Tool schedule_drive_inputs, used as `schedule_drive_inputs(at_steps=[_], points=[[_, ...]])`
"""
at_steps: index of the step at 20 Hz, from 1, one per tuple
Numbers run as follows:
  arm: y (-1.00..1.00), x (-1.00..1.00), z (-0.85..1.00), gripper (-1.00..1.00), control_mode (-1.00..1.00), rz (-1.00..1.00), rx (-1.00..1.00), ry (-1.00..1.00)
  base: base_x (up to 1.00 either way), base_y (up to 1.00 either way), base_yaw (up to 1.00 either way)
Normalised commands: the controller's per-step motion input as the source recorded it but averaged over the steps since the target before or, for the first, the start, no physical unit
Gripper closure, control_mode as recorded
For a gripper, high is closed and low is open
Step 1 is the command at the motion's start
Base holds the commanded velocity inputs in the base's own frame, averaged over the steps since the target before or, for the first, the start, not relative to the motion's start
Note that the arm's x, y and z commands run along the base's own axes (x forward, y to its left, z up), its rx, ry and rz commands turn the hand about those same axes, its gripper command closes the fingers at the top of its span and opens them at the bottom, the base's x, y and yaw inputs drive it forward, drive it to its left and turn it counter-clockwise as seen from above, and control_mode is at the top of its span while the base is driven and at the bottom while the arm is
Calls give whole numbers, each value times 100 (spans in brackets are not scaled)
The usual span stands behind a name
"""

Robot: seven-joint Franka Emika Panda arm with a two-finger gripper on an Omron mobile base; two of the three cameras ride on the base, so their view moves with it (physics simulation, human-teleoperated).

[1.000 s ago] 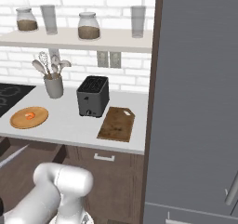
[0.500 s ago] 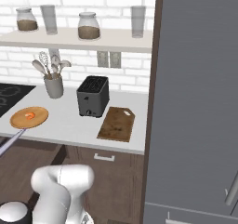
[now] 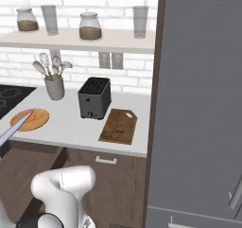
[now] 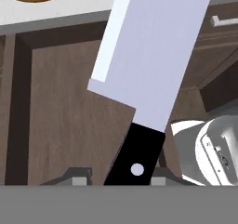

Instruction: Pick up the knife from the drawer and place it on the cutting board. Then place the meat from the plate to the cutting board.

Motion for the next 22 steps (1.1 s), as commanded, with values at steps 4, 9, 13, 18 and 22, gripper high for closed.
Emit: schedule_drive_inputs(at_steps=[4, 9, 13, 18, 22], points=[[-71, 5, 61, 100, -100, 7, 2, 3, 0, 0, 0], [-98, 0, 34, 100, -100, 6, 2, 15, 0, 0, 0], [-83, 22, 33, 100, -100, 7, 0, 23, 0, 0, 0], [-53, 60, 30, 100, -100, 3, 0, 25, 0, 0, 0], [-31, 53, 15, 100, -100, 3, -2, 20, 0, 0, 0]])
